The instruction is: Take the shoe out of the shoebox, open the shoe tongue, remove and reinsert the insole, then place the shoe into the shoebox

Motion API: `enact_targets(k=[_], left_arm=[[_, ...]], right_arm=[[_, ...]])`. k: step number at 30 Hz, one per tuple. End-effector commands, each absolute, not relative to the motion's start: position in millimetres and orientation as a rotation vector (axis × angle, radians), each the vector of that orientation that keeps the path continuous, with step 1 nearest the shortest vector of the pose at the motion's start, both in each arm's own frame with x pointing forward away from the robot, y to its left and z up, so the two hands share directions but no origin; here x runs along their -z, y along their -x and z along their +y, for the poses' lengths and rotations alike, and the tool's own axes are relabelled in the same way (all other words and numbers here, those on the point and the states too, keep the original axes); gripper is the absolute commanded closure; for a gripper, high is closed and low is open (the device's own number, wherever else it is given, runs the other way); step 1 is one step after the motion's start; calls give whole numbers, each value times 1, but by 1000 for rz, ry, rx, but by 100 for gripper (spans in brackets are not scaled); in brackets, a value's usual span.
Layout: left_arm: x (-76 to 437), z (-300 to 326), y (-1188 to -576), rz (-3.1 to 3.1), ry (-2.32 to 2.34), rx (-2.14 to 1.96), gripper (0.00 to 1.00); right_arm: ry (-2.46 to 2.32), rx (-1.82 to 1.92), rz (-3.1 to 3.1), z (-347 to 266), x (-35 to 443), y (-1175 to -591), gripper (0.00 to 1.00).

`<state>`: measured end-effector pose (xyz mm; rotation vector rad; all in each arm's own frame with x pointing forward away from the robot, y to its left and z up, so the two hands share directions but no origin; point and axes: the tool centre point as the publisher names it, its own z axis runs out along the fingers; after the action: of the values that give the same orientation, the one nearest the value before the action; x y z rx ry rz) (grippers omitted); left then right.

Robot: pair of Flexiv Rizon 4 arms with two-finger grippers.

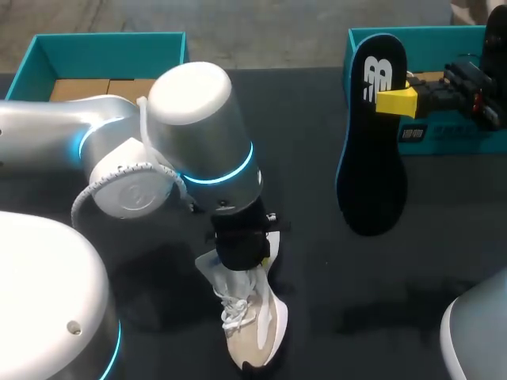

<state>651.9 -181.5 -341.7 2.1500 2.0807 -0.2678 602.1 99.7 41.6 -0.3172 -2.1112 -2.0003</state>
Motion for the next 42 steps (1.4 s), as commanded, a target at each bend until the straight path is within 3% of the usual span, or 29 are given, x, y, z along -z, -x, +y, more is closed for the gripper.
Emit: enact_targets(k=[1, 11, 12, 14, 15, 22, 28, 34, 39, 42], left_arm=[[349, -181, -650, 2069, -2143, 279, 100], [359, -190, -658, 2097, -2074, 353, 100], [359, -192, -659, 2097, -2067, 359, 98], [359, -194, -661, 2087, -2052, 377, 73], [359, -195, -661, 2085, -2043, 385, 70], [352, -205, -657, 1990, -2065, 413, 64], [347, -210, -657, 1957, -2072, 404, 69], [345, -219, -664, 1967, -2091, 397, 58], [337, -220, -668, 1984, -2091, 408, 56], [336, -223, -670, 2018, -2124, 403, 45]], right_arm=[[317, 1994, -2112, 102, -41, -605, 100], [317, 1994, -2112, 102, -41, -605, 100], [317, 1994, -2112, 102, -41, -605, 100], [317, 1994, -2112, 102, -41, -605, 100], [317, 1994, -2112, 102, -41, -605, 100], [317, 1994, -2112, 102, -41, -605, 100], [317, 1994, -2112, 102, -41, -605, 100], [317, 1994, -2112, 102, -41, -605, 100], [317, 1994, -2112, 102, -41, -605, 100], [317, 1994, -2112, 102, -41, -605, 100]])
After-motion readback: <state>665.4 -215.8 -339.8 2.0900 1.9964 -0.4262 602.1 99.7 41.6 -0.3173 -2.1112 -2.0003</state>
